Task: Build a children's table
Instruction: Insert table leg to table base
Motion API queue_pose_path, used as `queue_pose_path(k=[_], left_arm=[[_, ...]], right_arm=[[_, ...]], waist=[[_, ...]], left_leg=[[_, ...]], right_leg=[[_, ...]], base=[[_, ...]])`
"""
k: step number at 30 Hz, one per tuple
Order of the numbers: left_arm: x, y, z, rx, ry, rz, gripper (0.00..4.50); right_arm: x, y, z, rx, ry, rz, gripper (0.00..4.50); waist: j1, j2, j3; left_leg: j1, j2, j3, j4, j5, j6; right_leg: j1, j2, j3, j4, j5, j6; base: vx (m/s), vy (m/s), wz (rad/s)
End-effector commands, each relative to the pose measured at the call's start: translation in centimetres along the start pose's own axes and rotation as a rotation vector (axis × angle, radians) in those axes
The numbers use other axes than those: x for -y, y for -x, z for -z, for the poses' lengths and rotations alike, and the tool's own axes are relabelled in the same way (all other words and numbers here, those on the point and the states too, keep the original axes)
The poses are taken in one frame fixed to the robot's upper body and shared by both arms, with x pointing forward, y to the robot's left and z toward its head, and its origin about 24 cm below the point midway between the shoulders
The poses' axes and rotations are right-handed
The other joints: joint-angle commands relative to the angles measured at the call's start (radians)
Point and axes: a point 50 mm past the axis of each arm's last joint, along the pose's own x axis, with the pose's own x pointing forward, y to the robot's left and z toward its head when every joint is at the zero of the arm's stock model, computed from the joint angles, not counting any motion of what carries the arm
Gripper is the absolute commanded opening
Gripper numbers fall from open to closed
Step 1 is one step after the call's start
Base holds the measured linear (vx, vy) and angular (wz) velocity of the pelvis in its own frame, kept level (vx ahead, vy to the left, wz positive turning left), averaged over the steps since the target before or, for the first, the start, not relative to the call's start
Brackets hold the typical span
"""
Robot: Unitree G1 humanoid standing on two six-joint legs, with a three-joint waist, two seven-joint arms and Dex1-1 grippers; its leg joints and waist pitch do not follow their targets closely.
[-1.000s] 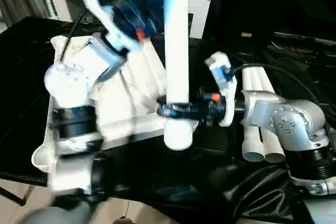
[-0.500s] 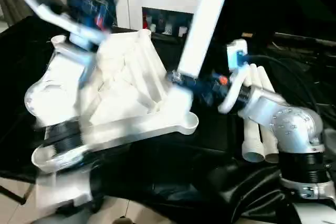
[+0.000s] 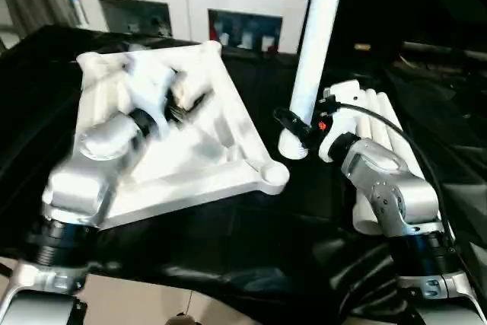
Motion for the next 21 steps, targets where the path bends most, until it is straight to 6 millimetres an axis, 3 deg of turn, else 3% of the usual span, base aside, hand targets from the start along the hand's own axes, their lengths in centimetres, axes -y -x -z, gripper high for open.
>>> queue_pose_path(k=[1,2,3,4,5,6,7,8,9,10,11,12,13,14,15,17,21], left_arm=[[0.3,0.2,-0.2,0.011,-0.037,0.015,3.30],[2.0,1.0,1.7,-0.024,0.003,0.109,3.30],[3.6,1.9,3.5,-0.062,0.035,0.198,3.30],[4.0,2.1,4.0,-0.080,0.039,0.223,3.30],[4.8,2.5,4.9,-0.103,0.040,0.287,3.30],[5.3,2.6,5.5,-0.125,0.042,0.340,3.30],[5.3,2.5,5.6,-0.116,0.042,0.332,3.48],[5.2,2.3,5.6,-0.102,0.051,0.318,3.58],[5.0,2.1,5.8,-0.088,0.073,0.295,3.65],[5.0,2.0,5.8,-0.085,0.078,0.290,3.65],[5.0,2.0,5.9,-0.084,0.089,0.299,3.71],[4.9,1.9,6.3,-0.094,0.110,0.287,3.84],[4.9,1.9,6.4,-0.096,0.114,0.285,3.98],[5.0,1.8,6.7,-0.102,0.115,0.271,4.05],[5.1,1.7,7.1,-0.133,0.061,0.249,4.13],[5.4,1.8,7.6,-0.155,0.006,0.287,4.35],[6.4,2.0,7.6,-0.165,0.048,0.457,4.44]], right_arm=[[-0.2,0.0,-0.5,0.030,0.033,0.012,1.88],[-0.7,0.4,0.0,0.077,-0.017,-0.028,1.88],[-1.2,0.8,0.4,0.125,-0.070,-0.073,1.88],[-1.3,0.9,0.6,0.139,-0.092,-0.090,1.88],[-1.4,0.8,0.9,0.151,-0.111,-0.095,1.88],[-1.4,0.7,1.1,0.155,-0.114,-0.091,1.88],[-1.5,0.7,1.3,0.158,-0.130,-0.108,1.88],[-1.5,0.8,1.4,0.164,-0.140,-0.128,1.88],[-1.6,0.8,1.4,0.177,-0.102,-0.123,1.88],[-1.6,0.8,1.4,0.179,-0.089,-0.121,1.88],[-1.6,0.7,1.5,0.184,-0.068,-0.115,1.88],[-1.3,0.5,1.6,0.197,-0.074,-0.100,1.88],[-1.3,0.4,1.7,0.199,-0.076,-0.098,1.88],[-1.1,0.5,1.9,0.200,-0.084,-0.087,1.88],[-0.7,0.4,2.0,0.199,-0.060,-0.059,1.88],[-1.0,0.4,1.7,0.218,-0.072,-0.087,1.88],[-1.1,0.3,1.7,0.222,-0.054,-0.119,1.88]], waist=[[-0.003,0.021,-0.078],[-0.009,-0.028,-0.076],[0.000,-0.006,-0.076],[-0.004,-0.001,-0.071],[-0.011,0.015,-0.072],[-0.010,0.020,-0.077],[-0.009,0.016,-0.082],[-0.006,0.030,-0.083],[-0.007,0.025,-0.080],[-0.006,0.029,-0.077],[-0.003,0.025,-0.075],[0.000,0.034,-0.074],[-0.003,0.028,-0.069],[0.000,0.039,-0.068],[-0.004,0.042,-0.068],[-0.006,0.027,-0.072],[-0.001,0.032,-0.079]], left_leg=[[0.004,0.020,0.002,-0.068,-0.157,-0.050],[-0.002,0.022,0.007,-0.071,-0.154,-0.033],[-0.006,0.026,0.003,-0.074,-0.144,-0.026],[-0.003,0.028,0.005,-0.076,-0.160,-0.021],[0.006,0.028,0.004,-0.078,-0.194,-0.020],[0.008,0.028,0.002,-0.076,-0.188,-0.022],[0.009,0.027,0.003,-0.075,-0.162,-0.022],[0.007,0.026,0.002,-0.072,-0.151,-0.021],[0.006,0.026,0.003,-0.072,-0.168,-0.018],[0.003,0.025,0.002,-0.074,-0.181,-0.021],[0.005,0.025,0.003,-0.075,-0.210,-0.025],[0.005,0.024,0.001,-0.075,-0.223,-0.029],[0.005,0.023,0.002,-0.078,-0.258,-0.030],[0.008,0.023,-0.002,-0.079,-0.286,-0.034],[0.010,0.025,-0.001,-0.079,-0.294,-0.035],[0.006,0.023,-0.001,-0.080,-0.269,-0.021],[0.003,0.026,-0.001,-0.077,-0.196,-0.014]], right_leg=[[0.067,-0.065,0.049,-0.066,-0.128,-0.154],[0.070,-0.067,0.049,-0.075,-0.159,-0.142],[0.071,-0.081,0.052,-0.069,-0.199,-0.129],[0.061,-0.080,0.054,-0.076,-0.221,-0.123],[0.053,-0.073,0.054,-0.083,-0.244,-0.118],[0.056,-0.071,0.054,-0.078,-0.223,-0.121],[0.055,-0.067,0.054,-0.070,-0.152,-0.138],[0.055,-0.065,0.052,-0.065,-0.098,-0.158],[0.056,-0.064,0.051,-0.068,-0.085,-0.171],[0.057,-0.066,0.050,-0.070,-0.102,-0.171],[0.058,-0.069,0.049,-0.075,-0.153,-0.165],[0.057,-0.071,0.049,-0.075,-0.181,-0.161],[0.055,-0.071,0.049,-0.085,-0.252,-0.147],[0.054,-0.074,0.048,-0.089,-0.322,-0.133],[0.051,-0.073,0.050,-0.093,-0.330,-0.128],[0.057,-0.071,0.052,-0.093,-0.328,-0.108],[0.057,-0.073,0.053,-0.081,-0.238,-0.133]], base=[[0.000,0.000,0.00],[0.000,0.000,0.00],[0.000,0.000,0.00],[0.000,0.000,0.00],[0.000,0.000,0.00],[0.000,0.000,0.00],[0.000,0.000,0.00],[0.000,0.000,0.00],[0.000,0.000,0.00],[0.000,0.000,0.00],[0.000,0.000,0.00],[0.000,0.000,0.00],[0.000,0.000,0.00],[0.000,0.000,0.00],[0.000,0.000,0.00],[0.000,0.000,0.00],[0.000,0.000,0.00]])
